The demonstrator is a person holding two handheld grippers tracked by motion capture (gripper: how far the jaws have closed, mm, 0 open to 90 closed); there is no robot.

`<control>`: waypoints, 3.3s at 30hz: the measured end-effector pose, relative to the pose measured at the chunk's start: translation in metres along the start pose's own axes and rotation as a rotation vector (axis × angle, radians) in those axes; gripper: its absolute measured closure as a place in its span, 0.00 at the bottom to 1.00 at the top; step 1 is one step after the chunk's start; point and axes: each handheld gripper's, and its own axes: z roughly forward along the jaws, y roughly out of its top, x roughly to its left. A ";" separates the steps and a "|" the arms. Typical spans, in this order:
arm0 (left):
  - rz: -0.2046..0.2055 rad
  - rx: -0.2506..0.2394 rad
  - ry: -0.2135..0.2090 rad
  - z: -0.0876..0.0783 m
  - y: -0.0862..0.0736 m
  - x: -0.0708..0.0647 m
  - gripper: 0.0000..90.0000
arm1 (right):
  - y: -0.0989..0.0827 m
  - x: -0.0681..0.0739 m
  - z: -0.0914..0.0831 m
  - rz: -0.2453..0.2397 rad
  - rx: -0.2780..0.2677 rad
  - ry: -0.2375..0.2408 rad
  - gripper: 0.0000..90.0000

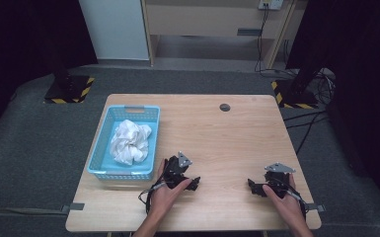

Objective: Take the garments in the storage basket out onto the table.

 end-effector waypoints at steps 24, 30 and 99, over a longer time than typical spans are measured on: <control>-0.016 -0.081 0.022 -0.048 0.027 0.004 0.04 | 0.000 0.000 0.000 0.000 0.000 0.000 0.00; -0.021 -0.107 0.046 -0.068 0.037 0.014 0.04 | 0.000 0.000 0.000 -0.001 0.000 0.001 0.00; -0.155 -0.070 0.186 -0.151 0.004 0.150 0.03 | -0.001 -0.001 -0.001 -0.012 -0.001 0.013 0.00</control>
